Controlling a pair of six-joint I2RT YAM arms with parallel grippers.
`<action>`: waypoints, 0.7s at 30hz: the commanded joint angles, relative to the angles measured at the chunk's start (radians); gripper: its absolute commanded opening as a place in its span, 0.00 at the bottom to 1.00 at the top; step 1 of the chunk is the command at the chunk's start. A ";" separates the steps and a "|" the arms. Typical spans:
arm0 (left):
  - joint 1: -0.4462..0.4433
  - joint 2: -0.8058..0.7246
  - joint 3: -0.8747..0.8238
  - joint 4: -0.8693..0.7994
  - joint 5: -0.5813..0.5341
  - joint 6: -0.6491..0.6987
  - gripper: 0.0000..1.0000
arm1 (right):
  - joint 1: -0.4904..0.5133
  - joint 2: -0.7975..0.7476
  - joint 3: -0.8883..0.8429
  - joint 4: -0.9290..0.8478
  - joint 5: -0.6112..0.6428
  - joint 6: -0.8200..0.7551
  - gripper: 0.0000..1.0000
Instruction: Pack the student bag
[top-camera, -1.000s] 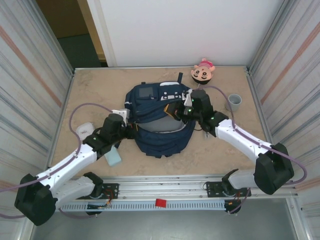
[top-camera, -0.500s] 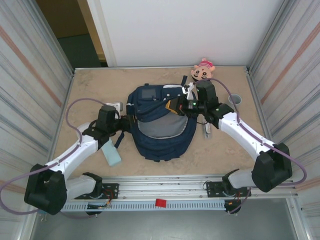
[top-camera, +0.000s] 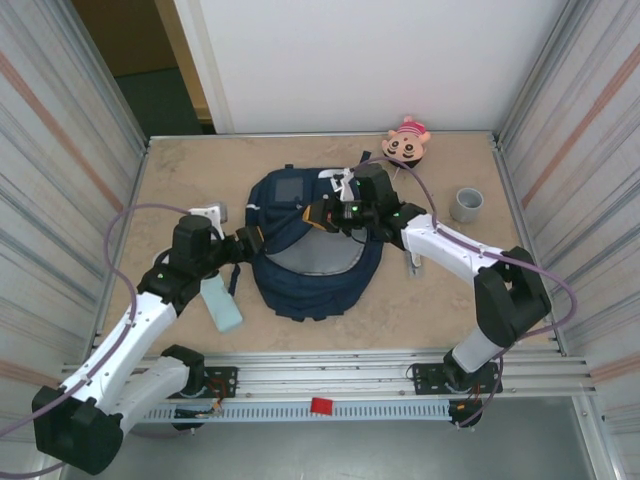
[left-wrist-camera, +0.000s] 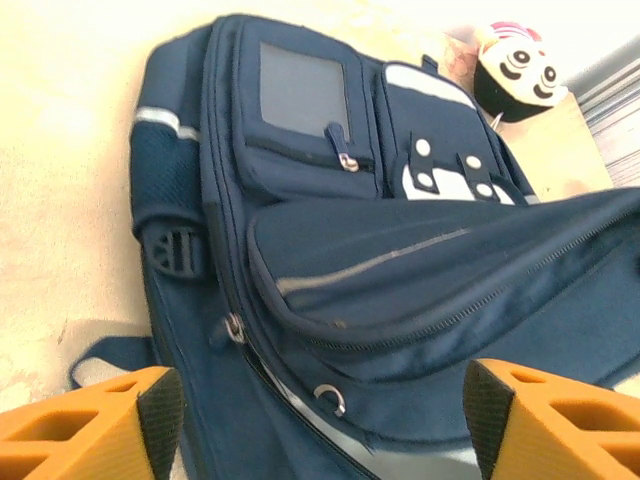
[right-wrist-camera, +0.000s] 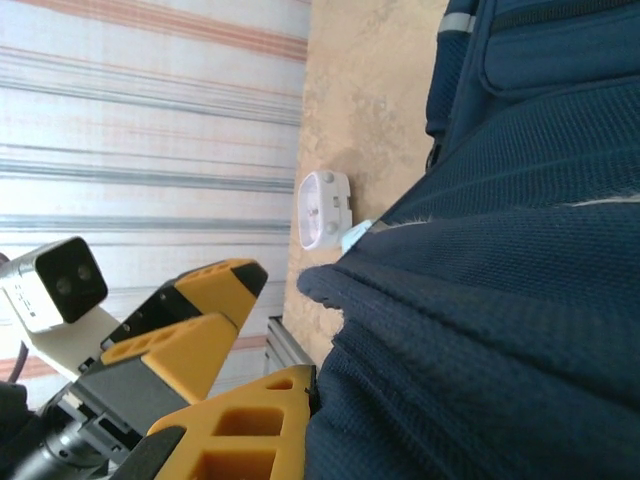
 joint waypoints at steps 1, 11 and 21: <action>-0.001 0.001 0.026 -0.034 -0.001 -0.035 0.77 | 0.006 -0.002 0.034 0.014 0.013 -0.010 0.06; 0.016 0.083 0.198 -0.431 -0.208 -0.288 0.83 | 0.073 -0.183 0.023 -0.570 0.242 -0.107 0.68; 0.184 0.238 0.216 -0.713 -0.111 -0.374 0.99 | 0.132 -0.340 0.048 -0.880 0.457 -0.149 0.78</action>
